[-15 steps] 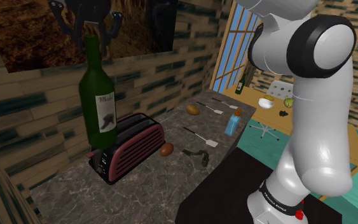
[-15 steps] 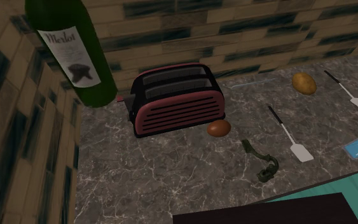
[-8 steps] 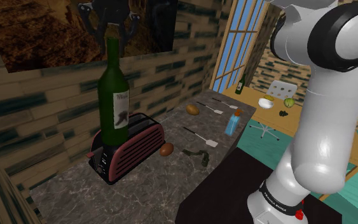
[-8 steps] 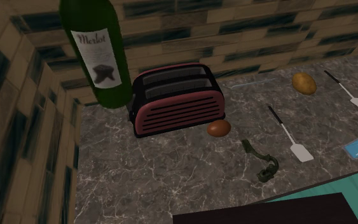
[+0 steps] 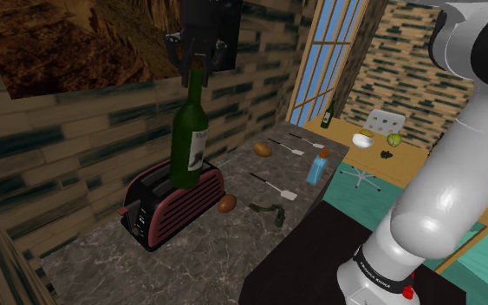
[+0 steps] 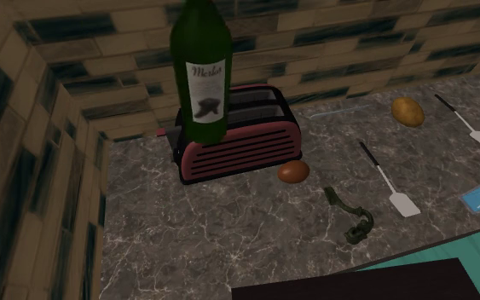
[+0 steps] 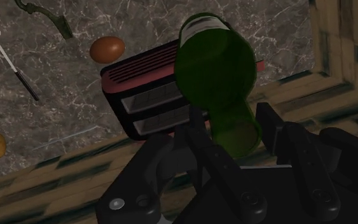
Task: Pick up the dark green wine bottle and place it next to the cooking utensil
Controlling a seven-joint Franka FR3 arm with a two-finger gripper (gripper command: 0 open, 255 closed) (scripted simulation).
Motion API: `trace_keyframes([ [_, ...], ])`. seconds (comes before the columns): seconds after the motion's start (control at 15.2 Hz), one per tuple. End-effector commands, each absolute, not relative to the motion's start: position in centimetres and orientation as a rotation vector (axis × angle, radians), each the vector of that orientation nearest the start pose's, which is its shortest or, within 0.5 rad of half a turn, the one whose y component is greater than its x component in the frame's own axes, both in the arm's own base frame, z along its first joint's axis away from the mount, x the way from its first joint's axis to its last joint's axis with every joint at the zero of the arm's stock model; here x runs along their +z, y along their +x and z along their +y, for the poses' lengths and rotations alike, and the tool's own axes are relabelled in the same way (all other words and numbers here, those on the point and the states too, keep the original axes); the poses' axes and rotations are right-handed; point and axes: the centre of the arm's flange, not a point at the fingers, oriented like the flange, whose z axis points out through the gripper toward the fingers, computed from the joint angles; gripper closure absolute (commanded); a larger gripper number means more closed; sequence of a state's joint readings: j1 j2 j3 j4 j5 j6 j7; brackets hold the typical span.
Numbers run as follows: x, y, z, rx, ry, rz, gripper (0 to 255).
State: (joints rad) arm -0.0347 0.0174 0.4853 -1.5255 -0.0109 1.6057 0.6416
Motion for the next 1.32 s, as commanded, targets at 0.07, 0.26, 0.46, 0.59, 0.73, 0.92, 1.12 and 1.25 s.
trace_keyframes([
  [0.07,62.8,51.1,20.2,-0.089,-3.093,0.295,255],
  [0.26,61.6,51.2,16.5,-0.089,-3.093,0.295,255],
  [0.46,60.3,51.2,12.7,-0.089,-3.093,0.295,255],
  [0.59,59.4,51.3,10.2,-0.089,-3.093,0.295,255],
  [0.73,58.6,51.3,7.7,-0.089,-3.093,0.295,255],
  [0.92,57.3,51.4,4.0,-0.089,-3.093,0.295,255],
  [1.12,56.0,51.5,0.3,-0.089,-3.093,0.295,255],
  [1.25,55.1,51.6,-2.2,-0.089,-3.093,0.295,255],
])
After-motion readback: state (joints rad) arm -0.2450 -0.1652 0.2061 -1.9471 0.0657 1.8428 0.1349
